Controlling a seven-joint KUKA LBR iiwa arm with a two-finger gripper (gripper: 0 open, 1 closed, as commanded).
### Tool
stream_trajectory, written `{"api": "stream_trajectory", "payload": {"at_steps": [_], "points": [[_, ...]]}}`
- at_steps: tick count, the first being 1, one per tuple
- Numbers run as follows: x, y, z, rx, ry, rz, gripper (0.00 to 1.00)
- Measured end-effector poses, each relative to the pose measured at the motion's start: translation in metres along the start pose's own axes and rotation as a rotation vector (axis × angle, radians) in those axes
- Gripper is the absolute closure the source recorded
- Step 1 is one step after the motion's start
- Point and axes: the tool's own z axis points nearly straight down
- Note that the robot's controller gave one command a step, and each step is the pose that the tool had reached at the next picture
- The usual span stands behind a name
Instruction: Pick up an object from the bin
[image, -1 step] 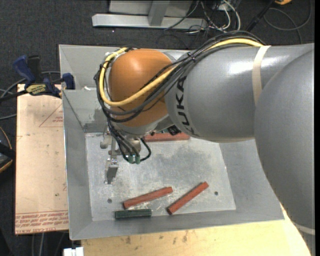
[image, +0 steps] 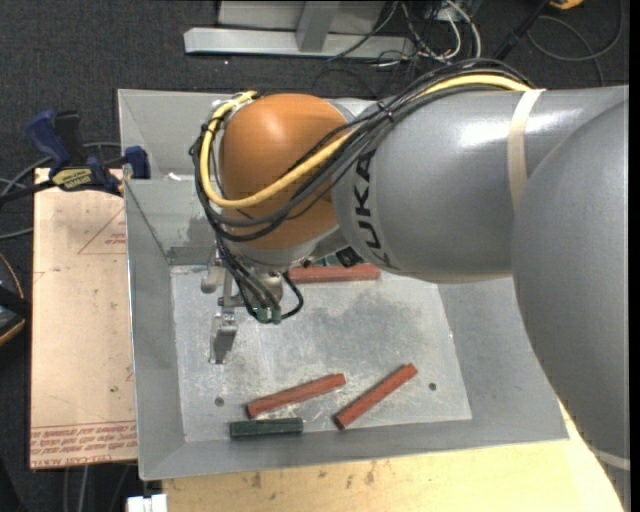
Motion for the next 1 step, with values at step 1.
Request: {"api": "stream_trajectory", "payload": {"at_steps": [1], "points": [[0.0092,-0.0108,0.0193,-0.003,-0.007,-0.086,0.0]]}}
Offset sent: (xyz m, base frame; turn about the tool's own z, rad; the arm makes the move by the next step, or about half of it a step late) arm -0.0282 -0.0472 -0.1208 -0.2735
